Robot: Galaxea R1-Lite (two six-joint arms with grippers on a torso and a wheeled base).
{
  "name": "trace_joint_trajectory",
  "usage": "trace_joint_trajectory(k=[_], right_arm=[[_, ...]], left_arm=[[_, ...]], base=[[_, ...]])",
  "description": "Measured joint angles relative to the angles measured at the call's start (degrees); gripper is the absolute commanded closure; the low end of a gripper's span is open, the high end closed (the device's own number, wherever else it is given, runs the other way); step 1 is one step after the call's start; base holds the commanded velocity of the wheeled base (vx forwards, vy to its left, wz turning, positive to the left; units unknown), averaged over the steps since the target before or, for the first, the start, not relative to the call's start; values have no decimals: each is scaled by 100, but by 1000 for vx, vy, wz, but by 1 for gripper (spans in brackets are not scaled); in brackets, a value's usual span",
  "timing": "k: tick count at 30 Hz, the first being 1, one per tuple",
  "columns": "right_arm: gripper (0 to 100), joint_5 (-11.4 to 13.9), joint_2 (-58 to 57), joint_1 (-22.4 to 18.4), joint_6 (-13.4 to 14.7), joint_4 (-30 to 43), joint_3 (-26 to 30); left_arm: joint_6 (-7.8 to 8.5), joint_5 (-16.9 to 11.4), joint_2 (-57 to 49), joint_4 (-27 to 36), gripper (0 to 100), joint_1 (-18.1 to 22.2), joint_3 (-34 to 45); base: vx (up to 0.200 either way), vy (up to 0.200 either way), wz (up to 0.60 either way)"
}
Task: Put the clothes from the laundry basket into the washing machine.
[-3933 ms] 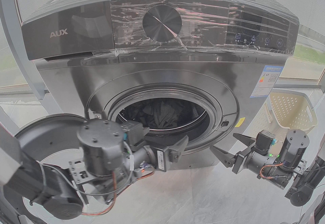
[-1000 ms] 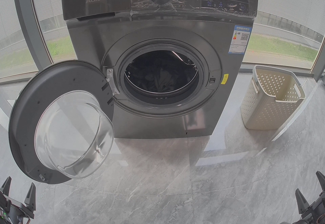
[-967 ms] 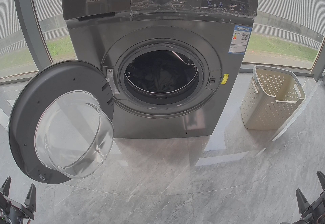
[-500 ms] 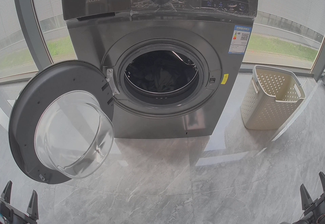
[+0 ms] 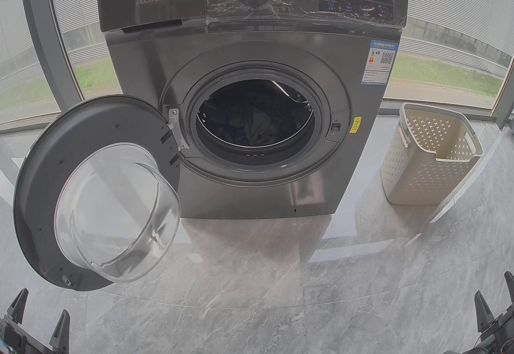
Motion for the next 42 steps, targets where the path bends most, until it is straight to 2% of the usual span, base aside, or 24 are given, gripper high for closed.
trace_joint_trajectory(k=[5, 9, 18, 36, 42], right_arm=[[0, 2, 0, 5, -2, 0, 0], [0, 2, 2, 2, -4, 0, 0], [0, 2, 5, 2, -2, 0, 0], [0, 2, 11, 0, -2, -2, 0], [0, 2, 11, 0, -2, -2, 2]], left_arm=[[-110, 102, -2, -49, 0, 0, 0], [-89, 141, -2, -51, 0, 5, 0], [-27, 126, -2, -46, 0, 10, 0], [-67, 98, 1, -51, 0, -5, 0], [-67, 106, 4, -49, 0, 0, 0]], base=[[0, 0, 0], [-150, 0, 0], [0, 0, 0], [0, 200, 0], [0, 0, 0]])
